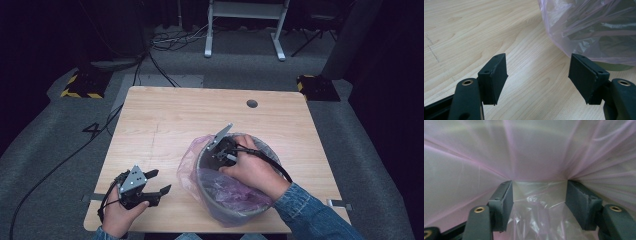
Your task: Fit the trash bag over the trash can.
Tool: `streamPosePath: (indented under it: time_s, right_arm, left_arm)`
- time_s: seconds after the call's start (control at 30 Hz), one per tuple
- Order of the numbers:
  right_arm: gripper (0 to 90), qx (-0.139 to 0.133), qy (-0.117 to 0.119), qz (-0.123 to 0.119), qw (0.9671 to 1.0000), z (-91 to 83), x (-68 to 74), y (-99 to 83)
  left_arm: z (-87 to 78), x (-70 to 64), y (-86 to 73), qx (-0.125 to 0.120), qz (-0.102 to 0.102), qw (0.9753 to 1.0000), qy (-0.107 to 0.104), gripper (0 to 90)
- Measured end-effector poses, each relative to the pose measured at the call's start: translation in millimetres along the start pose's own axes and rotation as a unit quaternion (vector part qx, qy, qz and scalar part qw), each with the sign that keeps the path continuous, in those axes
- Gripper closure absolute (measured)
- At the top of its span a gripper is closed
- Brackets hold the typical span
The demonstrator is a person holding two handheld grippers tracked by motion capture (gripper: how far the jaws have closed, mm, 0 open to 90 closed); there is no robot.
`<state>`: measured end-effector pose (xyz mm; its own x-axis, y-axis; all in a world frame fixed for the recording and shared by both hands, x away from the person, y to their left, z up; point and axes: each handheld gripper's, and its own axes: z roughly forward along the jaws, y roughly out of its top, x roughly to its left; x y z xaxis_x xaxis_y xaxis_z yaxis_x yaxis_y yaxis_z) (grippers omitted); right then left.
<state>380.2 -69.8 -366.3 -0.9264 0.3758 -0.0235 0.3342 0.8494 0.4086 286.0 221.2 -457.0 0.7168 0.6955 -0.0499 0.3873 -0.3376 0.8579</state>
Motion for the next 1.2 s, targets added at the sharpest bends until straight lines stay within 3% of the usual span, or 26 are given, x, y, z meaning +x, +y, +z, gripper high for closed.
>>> streamPosePath:
  time_s: [0.17, 0.27, 0.33, 0.5, 0.8, 1.03, 1.2]
  right_arm:
    - [34.4, 0.022, 0.001, 0.002, 0.9997, 11.5, -1.2, -3.7]
    - [31.0, 0.02, 0.004, 0.009, 0.9997, 10.7, -2.0, -5.2]
    - [32.0, -0.003, 0.01, 0.019, 0.9998, 1.7, -2.6, -4.1]
    - [32.1, -0.054, 0.0, 0.017, 0.9984, -27.0, -1.2, -0.5]
    - [40.2, -0.137, -0.006, -0.003, 0.9905, -87.4, 10.6, -2.9]
    - [49.0, -0.166, 0.006, -0.032, 0.9856, -115.4, 34.5, -9.4]
    - [57.9, -0.143, 0.033, -0.062, 0.9872, -104.3, 52.9, -11.1]
  left_arm:
    - [0.1, -0.1, 0.0, 0.0, 0.001, 1.0, 0.0, 31.0]
    - [-0.5, 0.0, -0.2, -0.001, 0.0, 1.0, 0.0, 31.0]
    - [-0.6, 0.2, -0.3, -0.001, -0.001, 1.0, 0.001, 31.0]
    - [-0.7, 0.0, 0.0, -0.001, 0.0, 1.0, 0.0, 30.9]
    - [1.1, -0.1, 0.7, 0.001, 0.002, 1.0, -0.001, 30.9]
    - [2.6, -0.6, 0.9, 0.0, -0.002, 1.0, -0.003, 30.7]
    - [4.8, -1.6, 1.9, 0.003, 0.002, 1.0, -0.005, 30.8]
